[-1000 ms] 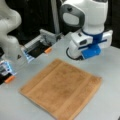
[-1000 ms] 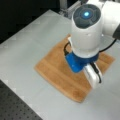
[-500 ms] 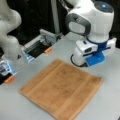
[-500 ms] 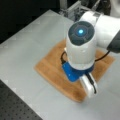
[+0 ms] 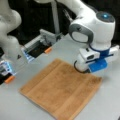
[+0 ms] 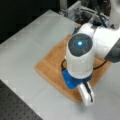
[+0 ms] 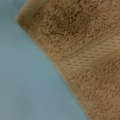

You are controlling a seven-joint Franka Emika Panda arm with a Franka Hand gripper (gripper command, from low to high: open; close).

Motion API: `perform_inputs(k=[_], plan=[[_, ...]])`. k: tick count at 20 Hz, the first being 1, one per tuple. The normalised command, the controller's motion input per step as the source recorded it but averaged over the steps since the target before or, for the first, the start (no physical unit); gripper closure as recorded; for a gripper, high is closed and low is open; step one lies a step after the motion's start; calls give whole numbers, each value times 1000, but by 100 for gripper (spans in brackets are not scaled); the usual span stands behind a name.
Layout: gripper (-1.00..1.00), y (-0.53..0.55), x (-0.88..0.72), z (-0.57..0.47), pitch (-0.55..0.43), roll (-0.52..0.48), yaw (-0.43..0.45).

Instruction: Folding a towel twice

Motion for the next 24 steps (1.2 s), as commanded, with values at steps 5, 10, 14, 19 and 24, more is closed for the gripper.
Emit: perform_inputs(k=[5, 10, 14, 19, 24], plan=[[-100, 172, 377, -210, 40, -308, -75], [-100, 138, 355, -92, 42, -334, -75], [-100, 122, 322, -37, 67, -346, -69], [-100, 118, 330, -57, 42, -323, -77], [-100, 106, 286, -40, 72, -307, -54]])
